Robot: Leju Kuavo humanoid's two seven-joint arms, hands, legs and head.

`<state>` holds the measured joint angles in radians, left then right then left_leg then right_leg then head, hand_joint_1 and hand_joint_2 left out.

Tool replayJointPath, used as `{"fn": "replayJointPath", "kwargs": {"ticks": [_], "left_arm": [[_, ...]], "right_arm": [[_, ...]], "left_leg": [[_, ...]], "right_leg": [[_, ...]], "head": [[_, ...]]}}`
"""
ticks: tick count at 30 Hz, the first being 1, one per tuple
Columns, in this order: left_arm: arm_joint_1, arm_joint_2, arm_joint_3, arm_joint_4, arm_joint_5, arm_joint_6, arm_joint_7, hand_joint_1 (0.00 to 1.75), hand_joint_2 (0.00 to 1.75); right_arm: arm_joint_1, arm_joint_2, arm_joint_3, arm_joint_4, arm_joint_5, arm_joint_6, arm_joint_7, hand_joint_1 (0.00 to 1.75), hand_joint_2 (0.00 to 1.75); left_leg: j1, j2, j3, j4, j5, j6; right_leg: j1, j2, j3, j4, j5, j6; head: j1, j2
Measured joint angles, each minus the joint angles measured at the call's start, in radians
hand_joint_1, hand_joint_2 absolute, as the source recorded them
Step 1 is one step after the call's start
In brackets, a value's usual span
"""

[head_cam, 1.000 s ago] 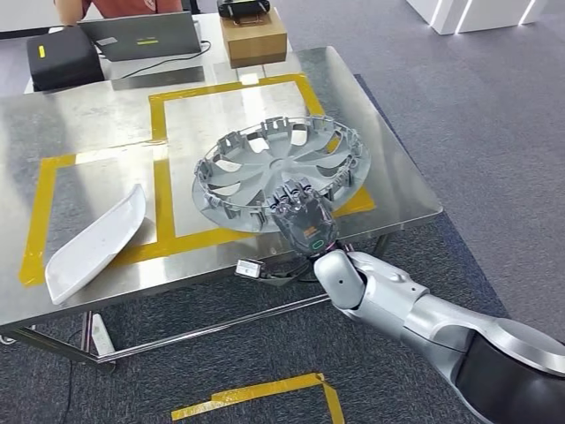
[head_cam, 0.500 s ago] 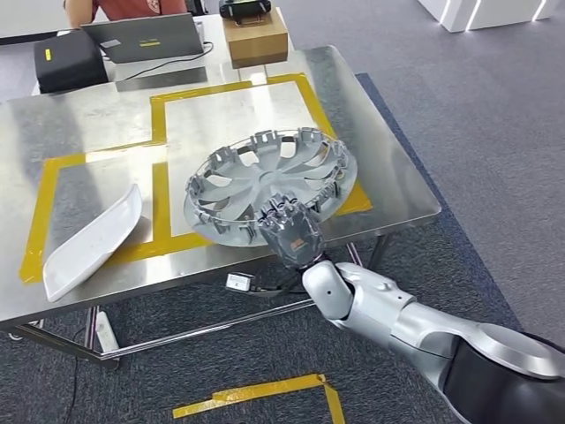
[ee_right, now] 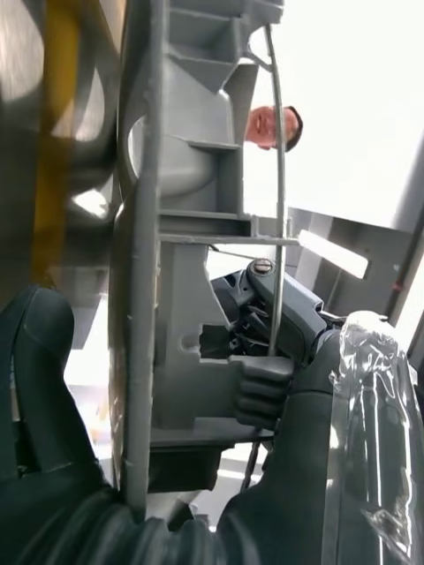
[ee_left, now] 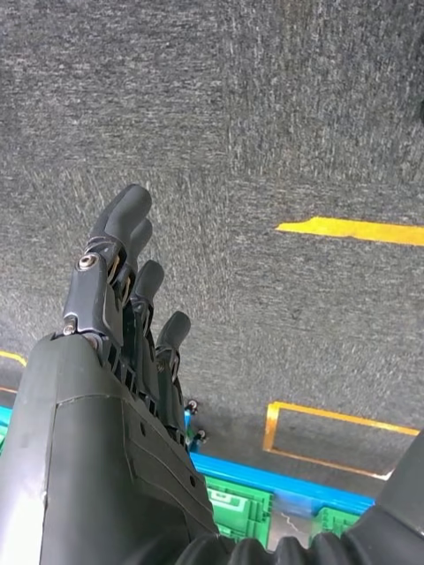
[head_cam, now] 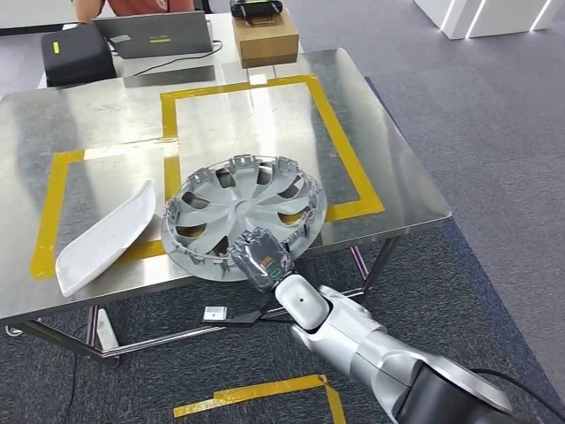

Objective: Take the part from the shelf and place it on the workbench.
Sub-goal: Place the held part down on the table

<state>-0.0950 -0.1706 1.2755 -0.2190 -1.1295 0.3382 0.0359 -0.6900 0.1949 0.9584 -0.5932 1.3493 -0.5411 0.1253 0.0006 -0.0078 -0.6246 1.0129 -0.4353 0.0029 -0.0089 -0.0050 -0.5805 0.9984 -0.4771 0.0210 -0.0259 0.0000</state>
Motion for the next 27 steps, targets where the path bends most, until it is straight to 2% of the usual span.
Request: {"fn": "replayJointPath", "kwargs": {"ticks": [10, 27], "left_arm": [[0.0, 0.0, 0.0, 0.0, 0.004, -0.004, 0.0, 0.0, 1.75], [0.0, 0.0, 0.0, 0.0, 0.008, -0.004, 0.0, 0.0, 1.75]], "right_arm": [[-0.041, 0.067, -0.085, 0.07, -0.066, 0.082, -0.082, 1.75, 1.75], [-0.051, 0.085, -0.113, 0.1, -0.071, 0.086, -0.086, 1.75, 1.75]], "left_leg": [[0.0, 0.0, 0.001, 0.0, 0.003, 0.001], [0.001, 0.0, 0.001, 0.0, 0.004, 0.0]], "right_leg": [[0.0, 0.0, -0.001, 0.002, 0.002, 0.003], [0.0, 0.0, -0.001, 0.003, 0.002, 0.003]], "head": [[0.0, 0.0], [0.0, 0.0]]}}
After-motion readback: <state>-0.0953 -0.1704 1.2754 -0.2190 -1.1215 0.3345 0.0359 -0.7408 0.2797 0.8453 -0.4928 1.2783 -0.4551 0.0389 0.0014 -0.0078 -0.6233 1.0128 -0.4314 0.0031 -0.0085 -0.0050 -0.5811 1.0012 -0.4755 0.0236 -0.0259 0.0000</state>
